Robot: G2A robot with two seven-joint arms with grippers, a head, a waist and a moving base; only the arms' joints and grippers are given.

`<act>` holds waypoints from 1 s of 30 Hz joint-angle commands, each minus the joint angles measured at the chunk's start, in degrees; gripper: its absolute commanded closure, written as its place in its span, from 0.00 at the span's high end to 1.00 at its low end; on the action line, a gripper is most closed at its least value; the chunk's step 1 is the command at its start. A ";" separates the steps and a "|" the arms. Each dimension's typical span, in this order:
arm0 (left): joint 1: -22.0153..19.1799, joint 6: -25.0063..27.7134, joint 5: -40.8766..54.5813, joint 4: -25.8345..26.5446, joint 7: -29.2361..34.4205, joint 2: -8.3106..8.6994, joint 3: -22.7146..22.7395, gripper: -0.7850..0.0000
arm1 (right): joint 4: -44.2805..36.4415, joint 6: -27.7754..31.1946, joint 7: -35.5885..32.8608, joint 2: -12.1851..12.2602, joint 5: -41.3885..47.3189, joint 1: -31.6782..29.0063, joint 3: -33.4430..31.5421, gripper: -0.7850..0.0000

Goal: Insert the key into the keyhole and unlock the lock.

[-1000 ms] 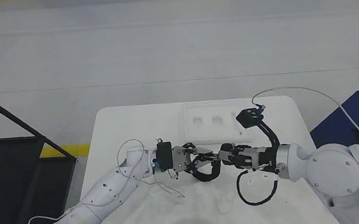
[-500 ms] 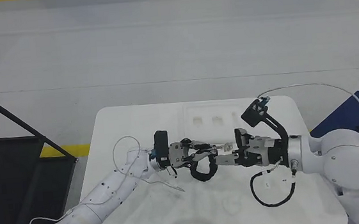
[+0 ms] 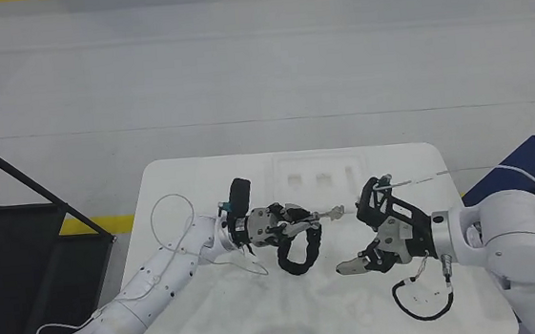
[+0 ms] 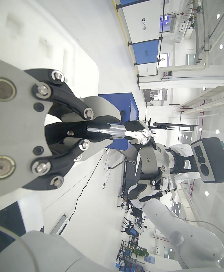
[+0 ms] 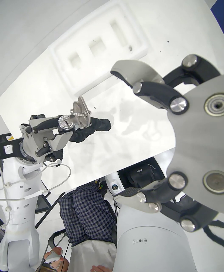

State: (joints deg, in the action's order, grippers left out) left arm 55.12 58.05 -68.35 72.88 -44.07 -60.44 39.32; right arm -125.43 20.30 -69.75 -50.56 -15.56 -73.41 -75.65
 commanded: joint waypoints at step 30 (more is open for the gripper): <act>0.92 -0.33 13.47 3.57 20.75 -1.37 1.80 0.00 | -9.21 5.35 5.88 0.46 -21.56 -2.10 5.35 1.00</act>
State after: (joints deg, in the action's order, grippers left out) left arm 56.03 57.60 -54.65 76.38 -23.37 -61.76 41.03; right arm -134.65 25.82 -63.74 -50.09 -37.16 -75.66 -70.52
